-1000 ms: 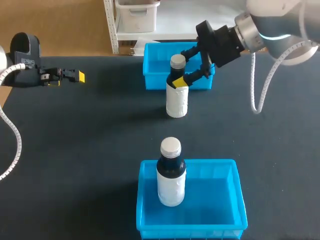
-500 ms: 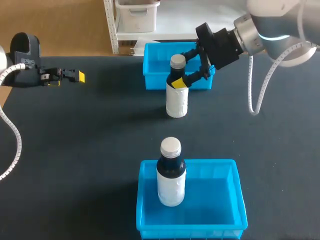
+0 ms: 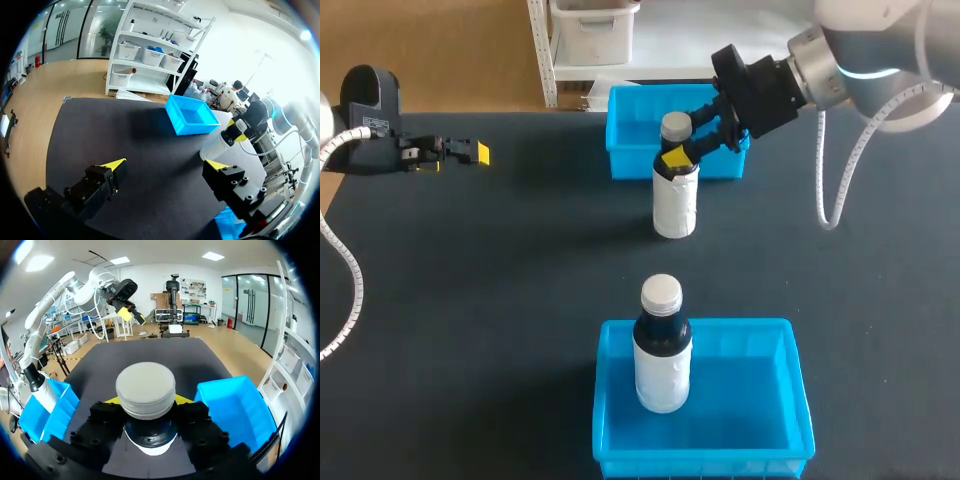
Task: Pick up the bottle, and place it in the far bin if it is heavy, or in the near bin if it is light.
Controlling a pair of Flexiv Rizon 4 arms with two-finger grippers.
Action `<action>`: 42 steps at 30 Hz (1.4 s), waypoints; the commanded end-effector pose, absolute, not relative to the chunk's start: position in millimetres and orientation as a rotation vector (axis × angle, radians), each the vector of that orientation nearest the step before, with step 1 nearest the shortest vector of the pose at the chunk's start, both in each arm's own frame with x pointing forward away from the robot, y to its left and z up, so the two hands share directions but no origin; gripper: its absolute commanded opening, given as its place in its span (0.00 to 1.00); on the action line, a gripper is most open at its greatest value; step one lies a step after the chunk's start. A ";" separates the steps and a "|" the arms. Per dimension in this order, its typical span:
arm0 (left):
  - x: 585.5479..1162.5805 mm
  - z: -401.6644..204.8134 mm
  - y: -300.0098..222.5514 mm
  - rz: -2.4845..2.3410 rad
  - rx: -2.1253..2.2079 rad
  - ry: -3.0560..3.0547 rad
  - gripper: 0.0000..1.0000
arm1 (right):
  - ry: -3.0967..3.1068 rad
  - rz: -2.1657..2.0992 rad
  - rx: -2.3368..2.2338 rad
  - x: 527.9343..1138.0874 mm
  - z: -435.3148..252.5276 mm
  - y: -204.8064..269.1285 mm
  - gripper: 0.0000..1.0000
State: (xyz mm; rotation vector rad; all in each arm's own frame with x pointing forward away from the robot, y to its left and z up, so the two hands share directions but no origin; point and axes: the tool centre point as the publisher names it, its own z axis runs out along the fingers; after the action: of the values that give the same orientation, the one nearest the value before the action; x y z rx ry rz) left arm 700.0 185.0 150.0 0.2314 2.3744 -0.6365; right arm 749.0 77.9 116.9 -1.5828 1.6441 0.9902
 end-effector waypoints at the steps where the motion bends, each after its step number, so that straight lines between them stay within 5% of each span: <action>1: 700.0 150.0 185.0 -0.636 0.231 2.374 1.00 | 1.645 0.986 -1.585 746.7 116.9 76.7 0.35; 2: 700.0 150.0 185.0 -0.636 0.231 2.374 1.00 | 1.645 0.985 -1.586 746.3 117.0 76.1 0.33; 3: 700.0 150.0 185.0 -0.636 0.231 2.374 1.00 | 1.646 0.982 -1.586 745.2 117.6 74.2 0.16; 4: 700.0 150.0 185.0 -0.636 0.231 2.374 1.00 | 1.647 0.979 -1.586 744.5 118.0 72.8 0.16; 5: 700.0 150.0 185.0 -0.636 0.231 2.374 1.00 | 1.648 0.972 -1.585 743.2 119.2 69.6 0.00; 31: 700.0 150.0 185.0 -0.636 0.231 2.374 1.00 | 1.758 0.767 -1.424 711.6 181.8 -93.3 0.00; 42: 700.0 150.0 185.0 -0.636 0.231 2.374 1.00 | 1.634 0.797 -1.561 645.9 220.6 -108.3 0.00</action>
State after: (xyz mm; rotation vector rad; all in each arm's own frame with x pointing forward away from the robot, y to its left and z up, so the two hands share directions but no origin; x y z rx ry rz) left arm 700.0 185.0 150.0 0.2314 2.3744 -0.6364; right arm 675.9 -98.4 205.6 -1.5949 1.6428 0.8508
